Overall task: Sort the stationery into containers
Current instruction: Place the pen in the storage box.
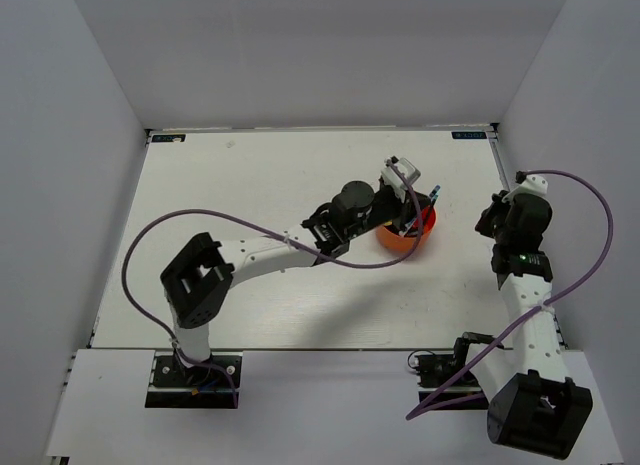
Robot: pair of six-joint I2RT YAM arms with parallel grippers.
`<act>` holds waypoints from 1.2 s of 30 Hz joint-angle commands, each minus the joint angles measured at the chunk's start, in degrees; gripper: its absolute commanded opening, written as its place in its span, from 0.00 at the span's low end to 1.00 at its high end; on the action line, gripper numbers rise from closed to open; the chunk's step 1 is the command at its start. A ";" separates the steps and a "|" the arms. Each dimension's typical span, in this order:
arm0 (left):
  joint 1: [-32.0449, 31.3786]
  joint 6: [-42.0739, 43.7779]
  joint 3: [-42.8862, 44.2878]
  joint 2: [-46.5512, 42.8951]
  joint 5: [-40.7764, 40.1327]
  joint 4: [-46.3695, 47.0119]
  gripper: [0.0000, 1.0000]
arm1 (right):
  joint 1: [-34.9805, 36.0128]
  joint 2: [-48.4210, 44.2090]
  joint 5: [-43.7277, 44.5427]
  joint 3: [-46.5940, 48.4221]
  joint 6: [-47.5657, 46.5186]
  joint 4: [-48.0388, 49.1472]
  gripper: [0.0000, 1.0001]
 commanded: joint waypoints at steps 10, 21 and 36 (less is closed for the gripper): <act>3.12 -10.91 14.39 13.80 4.00 15.74 0.00 | -3.05 -1.87 -3.41 -1.56 2.57 3.83 0.00; 3.39 -10.82 20.21 21.27 2.77 16.09 0.00 | -5.25 -2.92 -4.55 -2.26 4.32 4.18 0.00; 3.39 -4.84 26.46 28.74 2.24 8.18 0.00 | -9.46 -2.57 -8.33 -2.79 6.96 4.44 0.00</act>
